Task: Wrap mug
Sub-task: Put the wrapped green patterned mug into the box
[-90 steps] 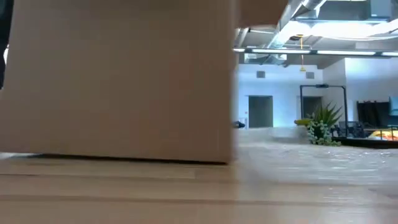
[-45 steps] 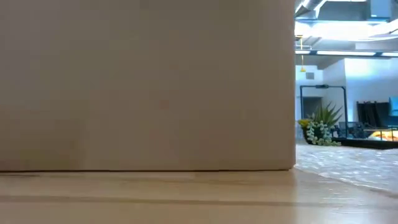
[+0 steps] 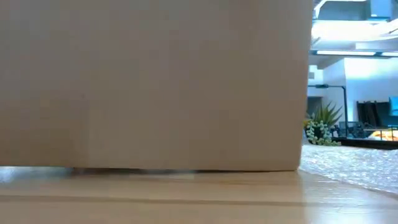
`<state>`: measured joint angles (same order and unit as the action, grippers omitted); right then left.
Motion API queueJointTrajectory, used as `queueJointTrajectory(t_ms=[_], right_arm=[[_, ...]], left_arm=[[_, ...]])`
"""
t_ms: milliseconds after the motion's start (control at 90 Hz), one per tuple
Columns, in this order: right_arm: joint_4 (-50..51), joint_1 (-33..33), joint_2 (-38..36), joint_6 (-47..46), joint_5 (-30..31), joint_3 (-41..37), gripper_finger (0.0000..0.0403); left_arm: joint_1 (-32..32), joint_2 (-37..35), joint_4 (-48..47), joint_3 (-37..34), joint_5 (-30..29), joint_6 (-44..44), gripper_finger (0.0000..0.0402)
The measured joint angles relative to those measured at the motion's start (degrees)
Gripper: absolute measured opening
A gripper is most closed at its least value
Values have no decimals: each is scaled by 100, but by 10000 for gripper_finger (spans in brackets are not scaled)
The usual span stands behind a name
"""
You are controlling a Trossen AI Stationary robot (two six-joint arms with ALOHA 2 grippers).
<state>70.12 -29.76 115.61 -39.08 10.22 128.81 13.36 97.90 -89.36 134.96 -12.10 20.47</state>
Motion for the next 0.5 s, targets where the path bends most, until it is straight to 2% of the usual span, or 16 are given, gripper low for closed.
queueJointTrajectory(t_ms=[244,411,500], right_arm=[[1,19,5,-201,50,-2,18],[-16,86,5,-399,116,-1,18],[-38,153,5,-473,137,17,18]], left_arm=[[-200,-617,186,0,351,354,175],[-555,-1125,1067,0,1458,662,175],[-884,-1348,1100,7,1798,969,175]])
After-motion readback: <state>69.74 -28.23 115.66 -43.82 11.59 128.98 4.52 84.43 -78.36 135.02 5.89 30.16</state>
